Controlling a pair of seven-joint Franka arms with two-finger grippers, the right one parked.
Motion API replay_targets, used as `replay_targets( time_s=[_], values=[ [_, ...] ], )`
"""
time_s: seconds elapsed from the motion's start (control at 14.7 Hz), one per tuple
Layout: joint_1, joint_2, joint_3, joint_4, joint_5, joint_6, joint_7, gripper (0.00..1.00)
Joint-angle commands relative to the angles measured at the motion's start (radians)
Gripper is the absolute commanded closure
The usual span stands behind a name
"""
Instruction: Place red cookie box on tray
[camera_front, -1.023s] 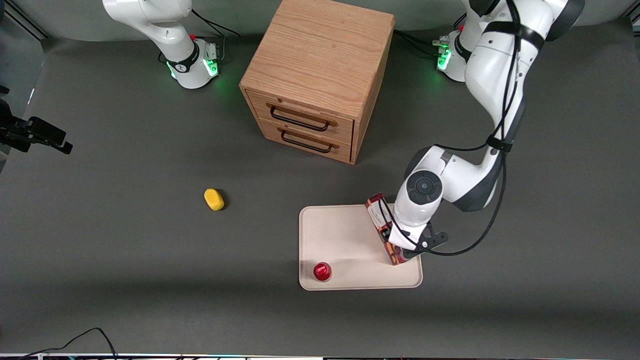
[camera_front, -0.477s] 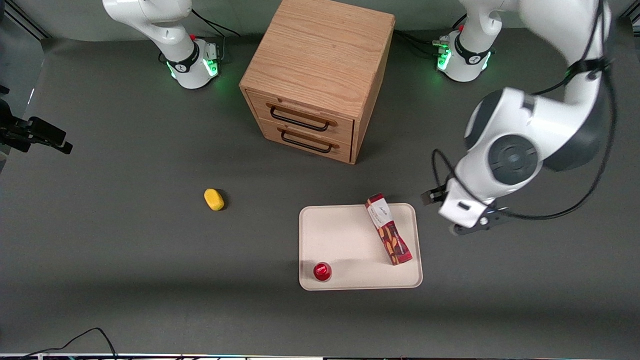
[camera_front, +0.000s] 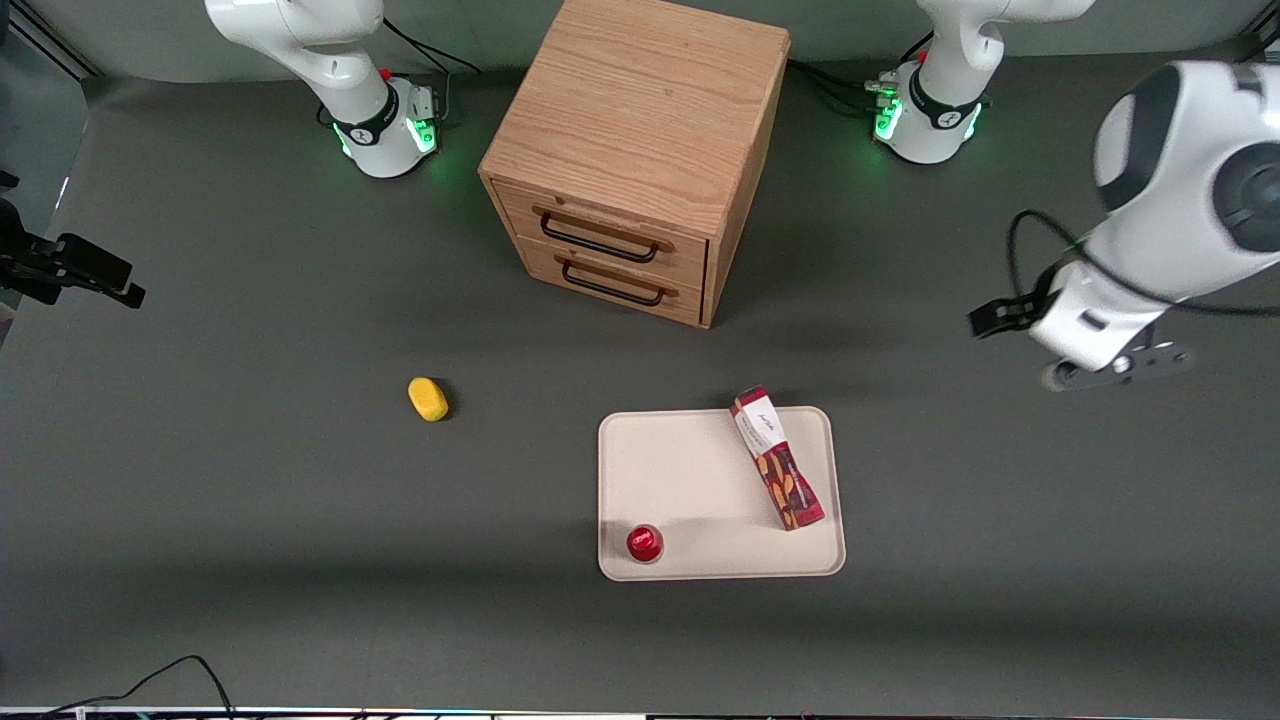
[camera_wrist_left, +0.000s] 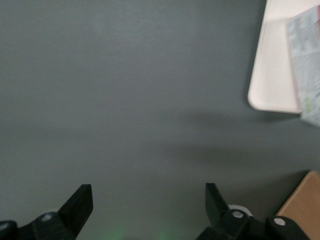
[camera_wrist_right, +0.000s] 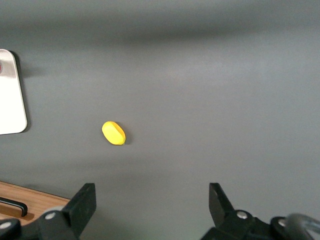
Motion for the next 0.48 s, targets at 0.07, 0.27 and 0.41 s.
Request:
replay_targets(
  time_s=[0.07,0.27,0.41],
  values=[
    [-0.01,-0.19,0.047,-0.137,-0.001,0.007,0.095,0.0],
    [-0.011,-0.182,0.07,-0.019,0.002,-0.077,0.115,0.0],
    [-0.013,-0.171,0.07,0.017,0.002,-0.105,0.115,0.0]
  ],
)
